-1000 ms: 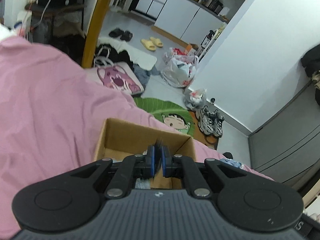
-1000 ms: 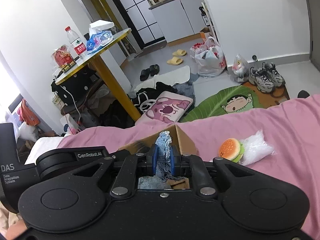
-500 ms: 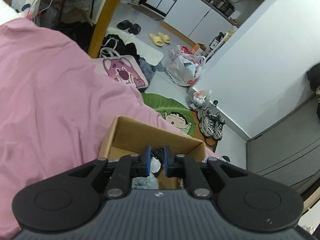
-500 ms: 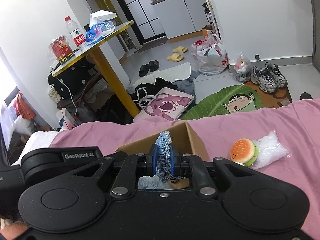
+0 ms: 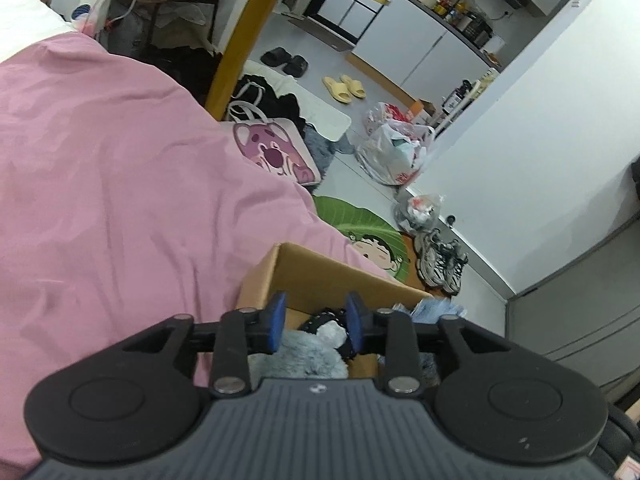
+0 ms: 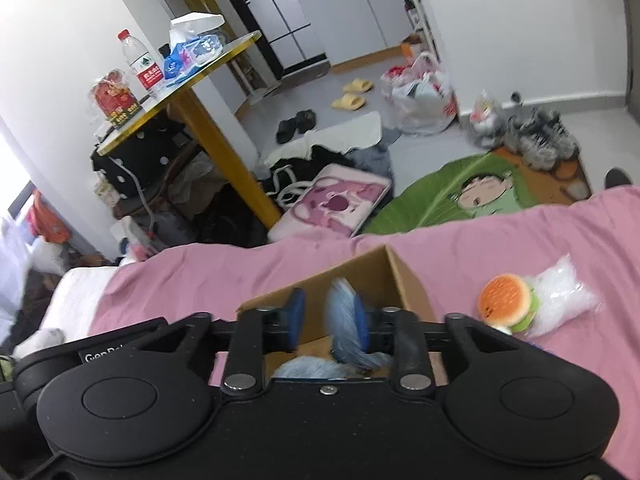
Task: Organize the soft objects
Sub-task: 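Lower the sock and cloth into the box and open both tools, then move the right tool to the blue-white tissue pack and close on it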
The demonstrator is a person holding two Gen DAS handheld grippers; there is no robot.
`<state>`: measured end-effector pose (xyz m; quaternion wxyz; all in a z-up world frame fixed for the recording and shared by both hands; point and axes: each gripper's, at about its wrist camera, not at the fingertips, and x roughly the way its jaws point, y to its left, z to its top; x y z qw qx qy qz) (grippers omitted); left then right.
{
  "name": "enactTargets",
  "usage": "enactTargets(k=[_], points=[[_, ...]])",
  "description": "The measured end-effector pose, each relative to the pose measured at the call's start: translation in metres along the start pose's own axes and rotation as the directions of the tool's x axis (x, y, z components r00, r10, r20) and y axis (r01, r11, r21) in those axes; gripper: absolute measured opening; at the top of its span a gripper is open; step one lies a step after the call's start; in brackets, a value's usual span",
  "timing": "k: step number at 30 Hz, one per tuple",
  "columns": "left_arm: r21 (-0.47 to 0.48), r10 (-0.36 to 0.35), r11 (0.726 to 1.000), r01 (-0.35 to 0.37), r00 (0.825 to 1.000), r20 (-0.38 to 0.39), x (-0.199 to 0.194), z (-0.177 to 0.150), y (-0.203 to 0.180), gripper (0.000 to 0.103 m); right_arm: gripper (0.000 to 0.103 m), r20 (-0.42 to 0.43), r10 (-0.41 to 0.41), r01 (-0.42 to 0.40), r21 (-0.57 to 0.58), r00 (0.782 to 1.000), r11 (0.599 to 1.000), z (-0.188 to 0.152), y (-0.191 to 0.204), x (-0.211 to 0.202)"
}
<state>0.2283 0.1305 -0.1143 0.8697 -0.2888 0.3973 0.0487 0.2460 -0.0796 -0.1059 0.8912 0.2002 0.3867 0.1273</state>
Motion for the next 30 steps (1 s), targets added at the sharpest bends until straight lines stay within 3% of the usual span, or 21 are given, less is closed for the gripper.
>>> enactTargets(k=[2, 6, 14, 22, 30], points=[[-0.005, 0.007, 1.0, -0.007, 1.0, 0.006, -0.001, 0.0, 0.001, 0.043, 0.048, 0.012, -0.003, 0.003, 0.0, 1.0, 1.0, -0.001, -0.001, -0.006], [0.015, 0.013, 1.0, -0.013, 1.0, 0.011, -0.004, -0.001, -0.002, 0.052, 0.049, 0.012, 0.001, -0.001, 0.027, 1.0, 1.0, -0.003, -0.01, -0.019], [0.062, 0.017, 0.998, -0.017, 1.0, -0.001, -0.012, -0.006, -0.01, 0.085, 0.053, 0.013, -0.03, 0.029, 0.041, 0.999, 0.999, -0.008, -0.025, -0.036], [0.141, 0.053, 0.988, -0.055, 0.998, 0.017, -0.031, -0.016, -0.023, 0.092, 0.076, 0.026, -0.037, 0.037, 0.004, 0.999, 0.999, -0.014, -0.041, -0.062], [0.24, 0.116, 0.963, -0.122, 0.993, 0.039, -0.043, -0.031, -0.046, 0.094, 0.084, 0.026, -0.017, 0.019, -0.074, 1.0, 0.997, -0.008, -0.056, -0.085]])
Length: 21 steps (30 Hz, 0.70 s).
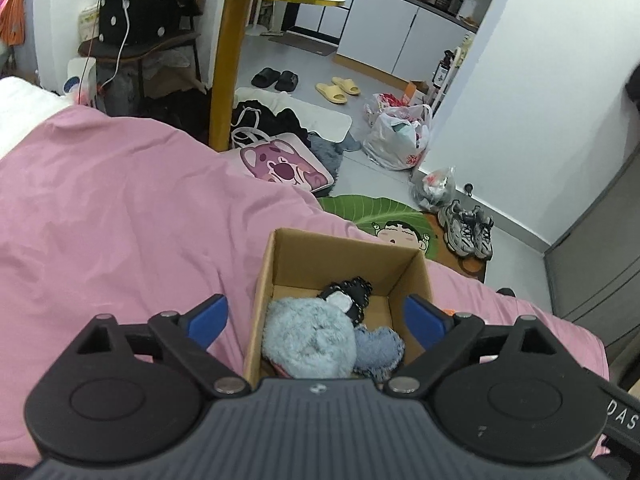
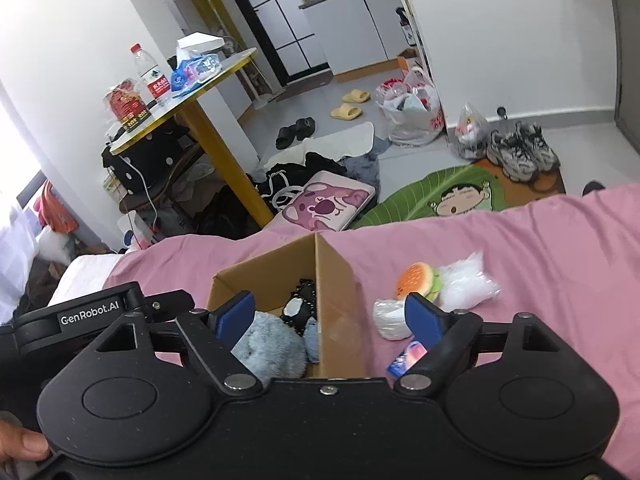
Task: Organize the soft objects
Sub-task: 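Move the right tool to the blue-white tissue pack and close on it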
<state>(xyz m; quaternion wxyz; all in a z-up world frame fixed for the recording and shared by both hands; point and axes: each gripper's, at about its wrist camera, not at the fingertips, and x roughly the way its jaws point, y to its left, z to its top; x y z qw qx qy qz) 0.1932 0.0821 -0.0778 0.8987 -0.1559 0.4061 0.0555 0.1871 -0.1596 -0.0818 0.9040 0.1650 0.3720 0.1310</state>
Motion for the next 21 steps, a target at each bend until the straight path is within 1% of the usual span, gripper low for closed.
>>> enactTargets(k=[8, 10, 13, 17, 18, 21], points=[[0.022, 0.006, 1.0, -0.007, 1.0, 0.026, -0.019, -0.013, -0.016, 0.102, 0.085, 0.016, 0.003, -0.002, -0.026, 1.0, 1.0, 0.003, -0.021, -0.019], [0.027, 0.003, 1.0, -0.004, 0.999, 0.035, -0.023, -0.016, -0.021, 0.103, 0.088, 0.021, 0.005, -0.005, -0.022, 1.0, 1.0, 0.002, -0.027, -0.023], [0.034, -0.028, 0.999, 0.026, 0.998, 0.061, -0.031, -0.023, -0.031, 0.103, 0.089, 0.029, 0.009, -0.008, -0.017, 1.0, 1.0, 0.0, -0.037, -0.031], [0.045, -0.038, 0.998, 0.034, 0.996, 0.08, -0.04, -0.03, -0.046, 0.103, 0.09, 0.03, 0.016, -0.016, -0.007, 0.999, 1.0, -0.001, -0.052, -0.04], [0.045, -0.04, 0.998, 0.036, 0.996, 0.082, -0.041, -0.032, -0.049, 0.103, 0.091, 0.031, 0.02, -0.02, -0.004, 0.999, 1.0, -0.001, -0.056, -0.042], [0.054, -0.053, 0.997, 0.049, 0.996, 0.068, -0.044, -0.037, -0.059, 0.103, 0.096, 0.044, 0.035, -0.035, 0.008, 0.998, 0.999, -0.001, -0.068, -0.048]])
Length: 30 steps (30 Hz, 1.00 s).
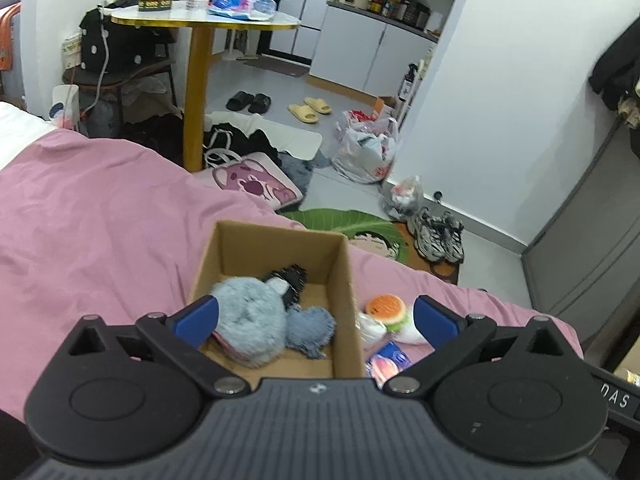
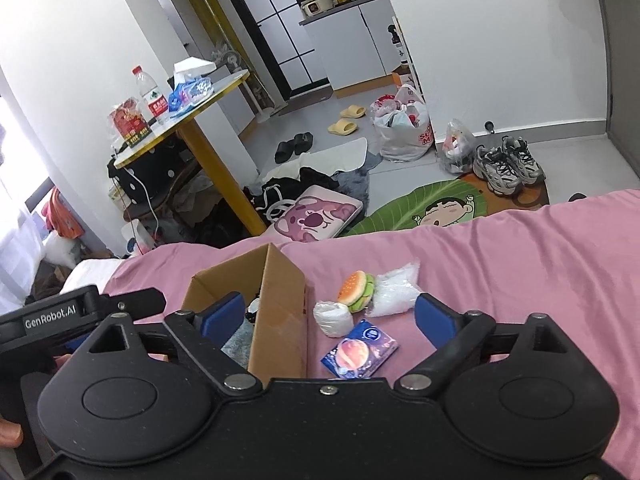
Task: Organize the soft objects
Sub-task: 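Move the right tool to the blue-white tissue pack and close on it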
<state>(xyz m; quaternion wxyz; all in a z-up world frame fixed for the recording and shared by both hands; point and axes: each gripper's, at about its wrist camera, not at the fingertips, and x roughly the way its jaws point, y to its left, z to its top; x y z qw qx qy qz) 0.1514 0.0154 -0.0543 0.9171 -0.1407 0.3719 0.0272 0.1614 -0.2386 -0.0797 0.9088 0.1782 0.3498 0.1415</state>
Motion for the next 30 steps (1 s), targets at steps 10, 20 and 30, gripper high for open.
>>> enactTargets(k=[10, 20, 30], points=[[0.038, 0.019, 0.999, -0.018, 0.999, -0.029, -0.003, -0.013, -0.025, 0.103, 0.096, 0.003, 0.045, -0.045, 0.08, 0.999, 0.996, -0.007, -0.041, -0.002], [0.087, 0.086, 0.993, -0.083, 0.995, -0.041, 0.004, -0.028, -0.056, 0.103, 0.095, -0.052, 0.108, -0.091, 0.251, 0.993, 0.964, -0.018, -0.077, 0.017], [0.118, 0.102, 0.988, -0.097, 0.994, -0.039, 0.024, -0.033, -0.075, 0.1, 0.08, -0.105, 0.164, -0.118, 0.354, 0.981, 0.928, -0.026, -0.096, 0.037]])
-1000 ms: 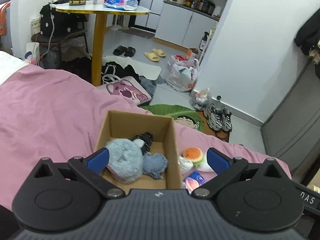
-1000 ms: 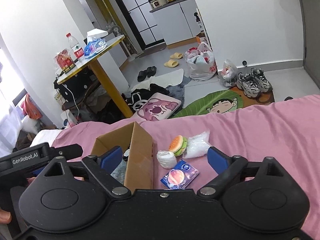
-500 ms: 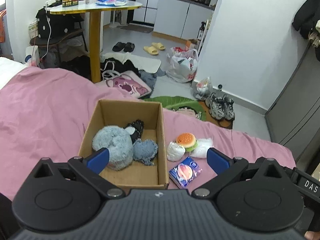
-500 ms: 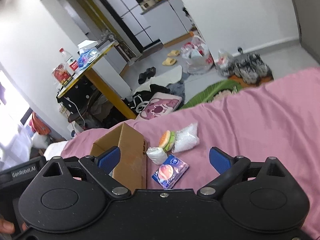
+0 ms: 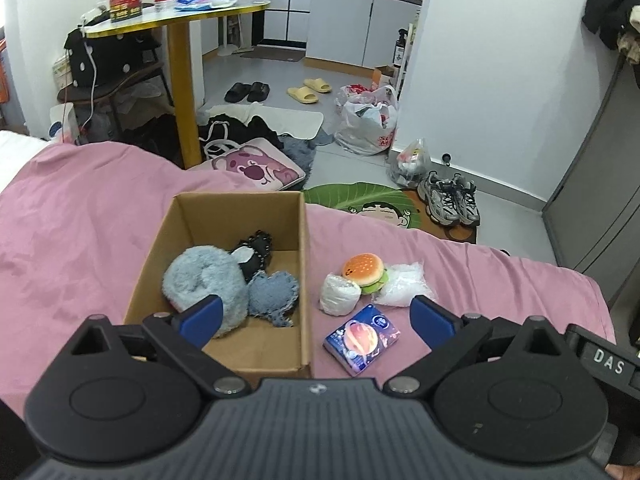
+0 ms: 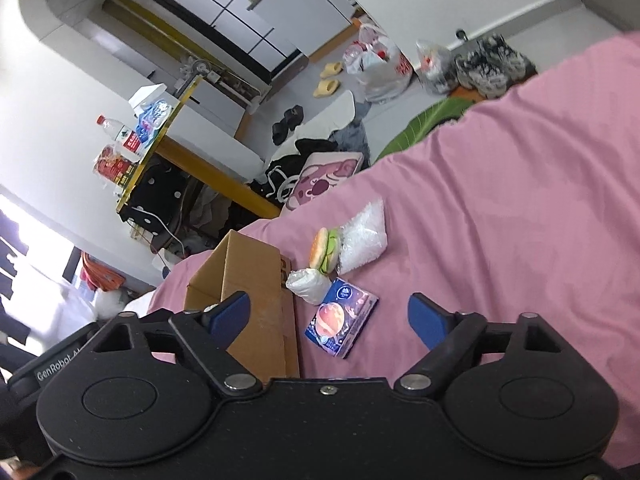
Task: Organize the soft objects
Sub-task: 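Move the right tool to the blue-white tissue pack and close on it, then grasp the white rolled bundle with the left tool while the right tool holds the tissue pack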
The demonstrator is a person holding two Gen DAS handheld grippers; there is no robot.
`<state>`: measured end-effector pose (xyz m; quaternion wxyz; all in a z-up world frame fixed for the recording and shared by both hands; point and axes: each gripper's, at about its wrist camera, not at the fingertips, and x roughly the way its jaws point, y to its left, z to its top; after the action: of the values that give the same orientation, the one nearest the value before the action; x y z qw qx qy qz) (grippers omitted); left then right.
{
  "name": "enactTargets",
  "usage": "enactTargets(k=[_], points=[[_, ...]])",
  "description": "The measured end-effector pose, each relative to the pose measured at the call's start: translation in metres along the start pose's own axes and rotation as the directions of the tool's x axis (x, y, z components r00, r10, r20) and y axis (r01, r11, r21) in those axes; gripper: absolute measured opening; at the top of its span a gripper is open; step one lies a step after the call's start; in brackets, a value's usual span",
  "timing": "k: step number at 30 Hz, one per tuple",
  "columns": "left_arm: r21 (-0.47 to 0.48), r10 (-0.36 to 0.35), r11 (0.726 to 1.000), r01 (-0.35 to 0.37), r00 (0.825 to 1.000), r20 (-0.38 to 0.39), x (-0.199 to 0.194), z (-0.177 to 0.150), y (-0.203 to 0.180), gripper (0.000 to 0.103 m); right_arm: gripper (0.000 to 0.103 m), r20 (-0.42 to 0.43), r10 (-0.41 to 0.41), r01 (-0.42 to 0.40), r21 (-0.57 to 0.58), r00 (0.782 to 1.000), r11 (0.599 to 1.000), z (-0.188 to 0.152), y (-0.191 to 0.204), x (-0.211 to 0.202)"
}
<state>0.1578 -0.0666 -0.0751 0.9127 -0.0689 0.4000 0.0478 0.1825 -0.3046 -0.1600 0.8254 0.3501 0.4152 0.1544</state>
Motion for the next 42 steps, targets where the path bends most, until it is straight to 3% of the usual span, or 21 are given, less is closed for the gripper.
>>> enactTargets(k=[3, 7, 11, 13, 22, 33, 42], points=[[0.017, -0.01, 1.0, 0.01, 1.0, 0.0, 0.006, -0.001, -0.006, 0.097, 0.075, -0.024, 0.023, -0.022, 0.042, 0.999, 0.999, -0.001, -0.006, 0.009], [0.019, -0.019, 1.0, 0.019, 1.0, -0.016, 0.017, -0.001, -0.011, 0.079, 0.063, -0.069, 0.045, -0.039, 0.082, 0.997, 0.996, 0.0, -0.011, 0.024], [0.006, -0.035, 0.999, 0.035, 0.999, -0.041, 0.027, -0.002, -0.011, 0.058, 0.058, -0.101, 0.041, -0.031, 0.098, 0.994, 0.995, -0.002, -0.01, 0.041], [0.004, -0.037, 0.999, 0.037, 0.998, -0.049, 0.031, -0.003, -0.01, 0.055, 0.057, -0.115, 0.042, -0.03, 0.101, 0.992, 0.994, -0.003, -0.01, 0.049], [-0.029, -0.027, 0.999, 0.025, 0.998, -0.064, 0.046, 0.003, -0.005, 0.055, 0.047, -0.17, 0.02, 0.011, 0.179, 0.985, 0.984, -0.001, -0.015, 0.084], [-0.066, -0.044, 0.997, 0.04, 0.997, -0.069, 0.059, 0.016, -0.004, 0.058, 0.047, -0.236, -0.009, 0.06, 0.209, 0.972, 0.976, -0.007, -0.021, 0.114], [-0.085, -0.06, 0.995, 0.053, 0.995, -0.074, 0.069, 0.02, -0.005, 0.058, 0.047, -0.251, 0.008, 0.05, 0.221, 0.968, 0.974, -0.01, -0.024, 0.122]])
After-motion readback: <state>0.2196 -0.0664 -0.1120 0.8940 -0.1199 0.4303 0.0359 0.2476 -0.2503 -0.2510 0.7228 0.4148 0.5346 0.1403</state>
